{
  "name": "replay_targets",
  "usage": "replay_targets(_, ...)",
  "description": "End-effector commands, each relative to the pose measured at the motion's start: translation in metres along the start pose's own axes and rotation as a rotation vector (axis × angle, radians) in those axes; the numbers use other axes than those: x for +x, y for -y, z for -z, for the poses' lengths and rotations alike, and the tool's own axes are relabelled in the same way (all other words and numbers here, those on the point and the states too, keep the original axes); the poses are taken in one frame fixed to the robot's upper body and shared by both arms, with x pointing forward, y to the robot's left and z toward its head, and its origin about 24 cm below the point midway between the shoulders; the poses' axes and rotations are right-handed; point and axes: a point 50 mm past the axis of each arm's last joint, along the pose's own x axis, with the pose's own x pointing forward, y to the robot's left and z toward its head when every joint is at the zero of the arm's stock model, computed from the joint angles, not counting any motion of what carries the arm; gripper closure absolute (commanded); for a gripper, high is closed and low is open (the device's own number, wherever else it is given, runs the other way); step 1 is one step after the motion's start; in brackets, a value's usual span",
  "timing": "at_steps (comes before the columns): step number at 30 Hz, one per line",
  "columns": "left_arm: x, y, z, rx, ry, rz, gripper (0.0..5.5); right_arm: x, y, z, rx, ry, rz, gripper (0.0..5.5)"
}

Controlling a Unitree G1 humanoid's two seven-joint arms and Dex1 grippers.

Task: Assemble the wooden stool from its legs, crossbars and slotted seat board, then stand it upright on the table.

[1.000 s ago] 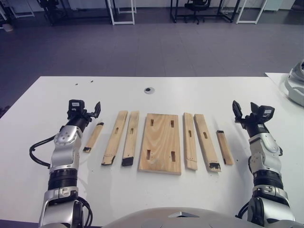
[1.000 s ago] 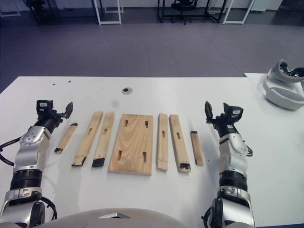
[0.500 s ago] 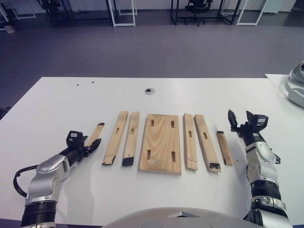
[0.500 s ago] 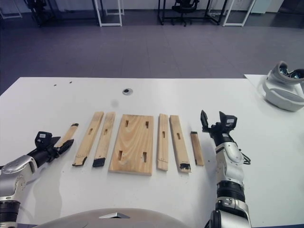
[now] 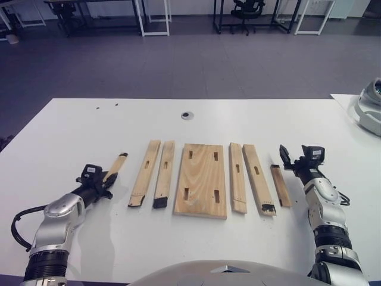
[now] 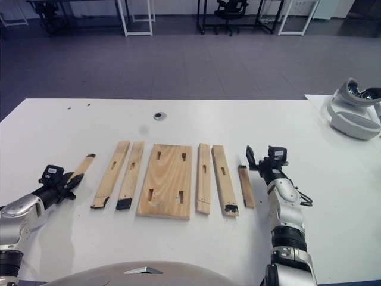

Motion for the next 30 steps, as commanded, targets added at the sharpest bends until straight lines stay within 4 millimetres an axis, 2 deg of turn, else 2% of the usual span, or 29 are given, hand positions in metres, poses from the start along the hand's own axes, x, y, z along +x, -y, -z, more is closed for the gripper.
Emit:
replay_targets(1, 0.031, 0.053, -0.131, 0.045, 0.553, 0.225, 4.22, 0.033, -0.062, -0.084, 0.252, 0.227, -0.305, 1.39)
replay_targets(3, 0.038, 0.106, -0.172, 0.176, 0.720, 0.378, 4.22, 0.035, -0.118, -0.136, 0.458, 0.336, -0.585, 1.39)
replay_targets(4, 0.038, 0.128, -0.188, 0.211, 0.796, 0.439, 4.22, 0.033, -0.143, -0.157, 0.557, 0.367, -0.705, 1.39)
replay_targets(5, 0.036, 0.142, -0.199, 0.226, 0.850, 0.478, 4.22, 0.030, -0.159, -0.170, 0.627, 0.376, -0.786, 1.39)
replay_targets(7, 0.029, 0.167, -0.216, 0.215, 0.944, 0.551, 4.22, 0.027, -0.184, -0.182, 0.709, 0.358, -0.879, 1.39)
replay_targets(9, 0.024, 0.186, -0.220, 0.261, 0.978, 0.614, 4.22, 0.022, -0.196, -0.185, 0.745, 0.339, -0.925, 1.39)
replay_targets(13, 0.022, 0.197, -0.214, 0.354, 0.970, 0.645, 4.22, 0.021, -0.196, -0.188, 0.799, 0.323, -0.938, 1.39)
replay_targets(20, 0.024, 0.191, -0.209, 0.423, 0.952, 0.613, 4.22, 0.015, -0.190, -0.190, 0.808, 0.313, -0.951, 2.85)
replay_targets(30, 0.024, 0.194, -0.199, 0.498, 0.926, 0.638, 4.22, 0.015, -0.189, -0.186, 0.801, 0.288, -0.929, 4.61)
